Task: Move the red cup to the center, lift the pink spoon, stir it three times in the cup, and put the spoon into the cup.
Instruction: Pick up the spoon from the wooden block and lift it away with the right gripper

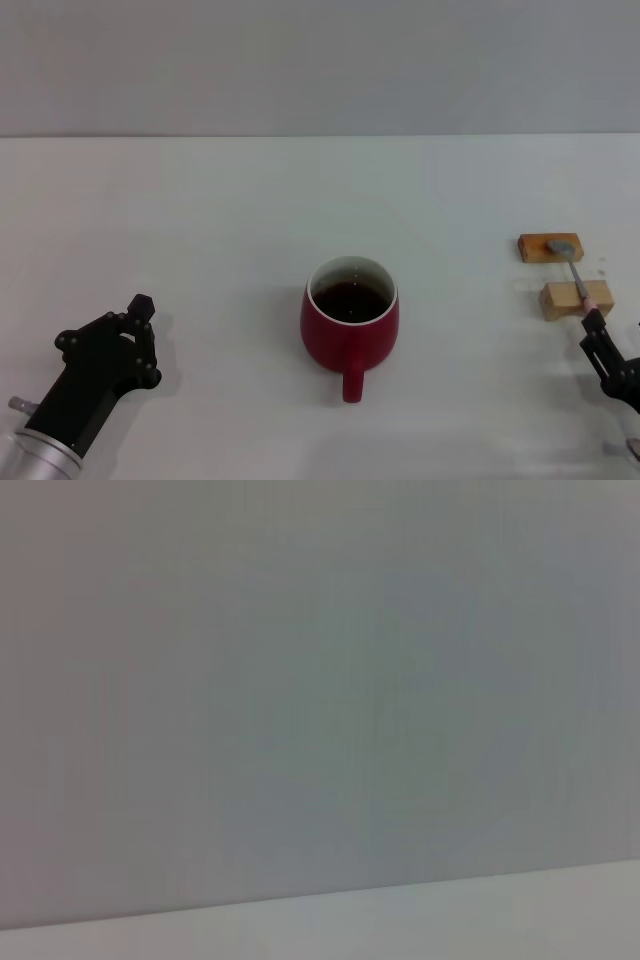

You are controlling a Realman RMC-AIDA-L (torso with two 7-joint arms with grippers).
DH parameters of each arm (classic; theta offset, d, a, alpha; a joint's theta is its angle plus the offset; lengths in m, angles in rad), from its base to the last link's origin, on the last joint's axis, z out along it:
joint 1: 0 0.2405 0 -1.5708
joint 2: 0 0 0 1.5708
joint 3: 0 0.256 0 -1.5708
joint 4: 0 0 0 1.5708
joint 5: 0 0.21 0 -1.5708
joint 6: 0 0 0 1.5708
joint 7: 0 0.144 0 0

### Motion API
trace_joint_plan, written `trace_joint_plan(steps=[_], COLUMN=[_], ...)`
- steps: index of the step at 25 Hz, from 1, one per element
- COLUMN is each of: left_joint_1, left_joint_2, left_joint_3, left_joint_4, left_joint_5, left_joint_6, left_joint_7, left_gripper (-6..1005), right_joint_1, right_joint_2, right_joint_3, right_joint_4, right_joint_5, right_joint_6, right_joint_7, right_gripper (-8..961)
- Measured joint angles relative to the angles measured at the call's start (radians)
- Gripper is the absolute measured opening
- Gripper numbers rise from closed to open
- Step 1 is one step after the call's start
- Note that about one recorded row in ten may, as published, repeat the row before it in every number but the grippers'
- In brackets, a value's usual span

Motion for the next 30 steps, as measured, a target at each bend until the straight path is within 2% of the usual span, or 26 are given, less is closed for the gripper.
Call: trace_joint_plan(steps=[14, 18, 30], left_joint_1=[-0.001, -0.002, -0.004], left_joint_2=[0.001, 0.002, 0.002], left_joint_3=[-0.001, 0.0, 0.0], left_joint_4=[0.0, 0.001, 0.003], left_joint_5=[0.002, 0.003, 0.005], left_joint_6=[0.0, 0.0, 0.0], left_joint_7=[0.0, 0.0, 0.0], left_gripper=[-1, -1, -1], right_joint_1=[0.006, 0.011, 0.02], right_joint_2=[-0.002, -0.002, -0.003], right_joint_3=[-0.014, -0.013, -0.015], right_joint_4=[0.0, -0.001, 0.0], right_joint_5=[0.0, 0.0, 0.0], right_joint_6=[0.011, 0.033, 0.052], right_joint_7=[0.007, 0.007, 0.008], right_gripper=[583, 515, 506])
